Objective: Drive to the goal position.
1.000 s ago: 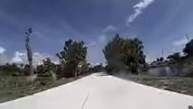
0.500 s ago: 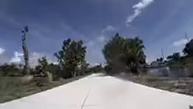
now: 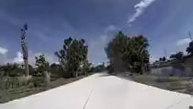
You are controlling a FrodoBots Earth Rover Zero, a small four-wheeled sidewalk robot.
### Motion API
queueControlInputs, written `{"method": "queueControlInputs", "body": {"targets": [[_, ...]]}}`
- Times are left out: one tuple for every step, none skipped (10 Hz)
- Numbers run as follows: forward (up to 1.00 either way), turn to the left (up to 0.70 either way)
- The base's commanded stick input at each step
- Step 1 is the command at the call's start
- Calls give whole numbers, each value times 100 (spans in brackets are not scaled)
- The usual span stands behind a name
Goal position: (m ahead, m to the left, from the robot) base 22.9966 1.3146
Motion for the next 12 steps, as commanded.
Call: {"method": "queueControlInputs", "body": {"targets": [[85, 0], [85, 0], [85, 0], [85, 0], [85, 0], [85, 0], [85, 0], [85, 0], [85, 0], [85, 22], [85, 34], [85, 2]]}}
